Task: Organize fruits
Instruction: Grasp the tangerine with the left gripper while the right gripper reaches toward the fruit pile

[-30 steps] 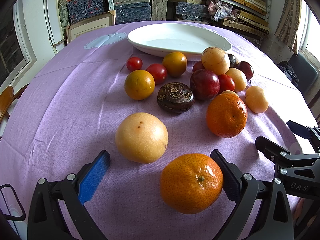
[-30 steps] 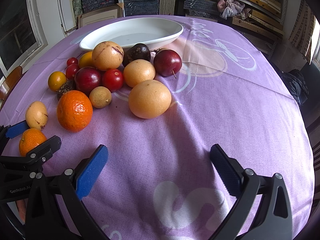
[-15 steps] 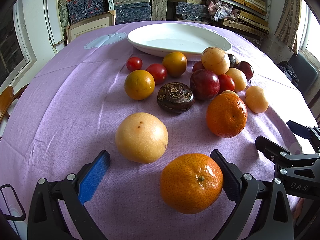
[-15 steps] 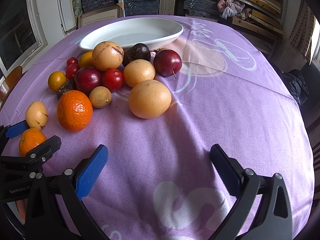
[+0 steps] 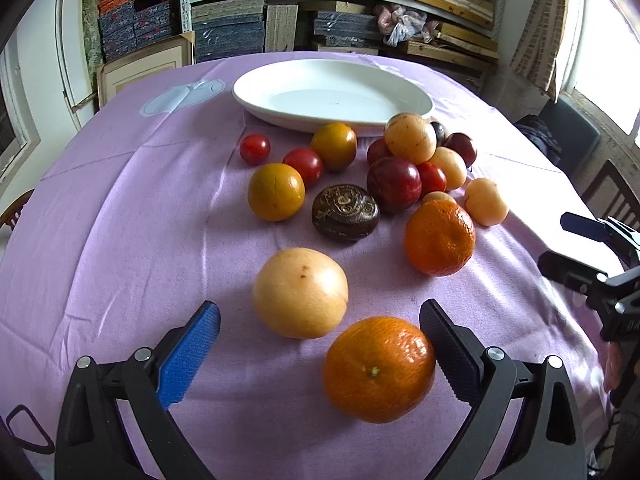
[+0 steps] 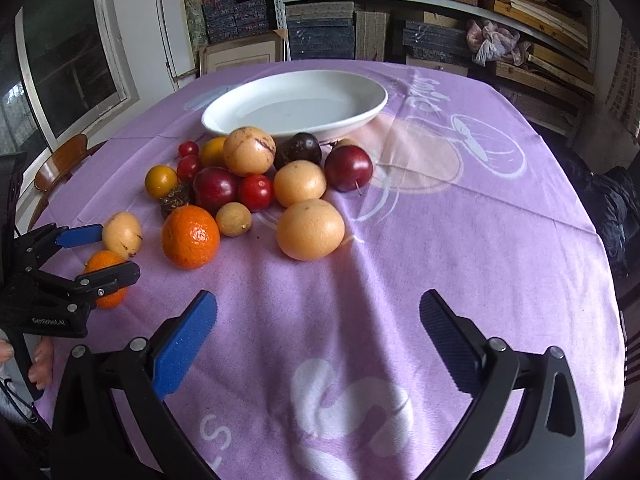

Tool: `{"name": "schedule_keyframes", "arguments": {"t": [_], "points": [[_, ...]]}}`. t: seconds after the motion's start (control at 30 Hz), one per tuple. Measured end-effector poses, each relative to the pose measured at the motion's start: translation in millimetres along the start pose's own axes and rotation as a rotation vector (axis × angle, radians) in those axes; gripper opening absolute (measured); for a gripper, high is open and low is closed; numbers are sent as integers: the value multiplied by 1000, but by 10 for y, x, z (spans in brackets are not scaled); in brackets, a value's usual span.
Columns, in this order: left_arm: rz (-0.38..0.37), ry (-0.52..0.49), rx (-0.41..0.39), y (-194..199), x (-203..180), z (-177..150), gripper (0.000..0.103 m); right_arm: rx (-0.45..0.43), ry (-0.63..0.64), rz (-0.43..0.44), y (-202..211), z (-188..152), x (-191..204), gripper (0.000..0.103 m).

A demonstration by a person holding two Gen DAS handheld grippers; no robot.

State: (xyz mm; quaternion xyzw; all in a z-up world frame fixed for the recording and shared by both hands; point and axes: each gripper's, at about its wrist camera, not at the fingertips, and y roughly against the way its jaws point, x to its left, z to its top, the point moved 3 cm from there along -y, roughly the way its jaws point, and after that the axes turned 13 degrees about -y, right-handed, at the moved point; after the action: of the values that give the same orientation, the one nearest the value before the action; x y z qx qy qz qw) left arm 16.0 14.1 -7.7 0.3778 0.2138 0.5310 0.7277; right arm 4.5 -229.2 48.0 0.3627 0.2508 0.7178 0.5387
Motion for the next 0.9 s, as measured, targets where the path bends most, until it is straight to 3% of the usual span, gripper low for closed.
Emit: {"name": "schedule_keyframes", "arguments": {"t": [0.17, 0.33, 0.5, 0.63, 0.7, 0.9], "points": [[-64, -52, 4, 30, -81, -50, 100, -80, 34, 8, 193, -14, -67, 99], [-110, -73, 18, 9, -172, -181, 99, -82, 23, 64, 208, -127, -100, 99], [-144, -72, -2, 14, -235, -145, 75, -52, 12, 62, 109, -138, -124, 99], [-157, -89, -13, 6, -299, -112, 67, -53, 12, 65, 95, -146, -121, 99], [-169, -93, -17, 19, -312, -110, 48, -59, 14, 67, 99, -145, -120, 99], [-208, -47, -25, 57, -236, -140, 48, -33, 72, 98, 92, 7, 3, 99]]}}
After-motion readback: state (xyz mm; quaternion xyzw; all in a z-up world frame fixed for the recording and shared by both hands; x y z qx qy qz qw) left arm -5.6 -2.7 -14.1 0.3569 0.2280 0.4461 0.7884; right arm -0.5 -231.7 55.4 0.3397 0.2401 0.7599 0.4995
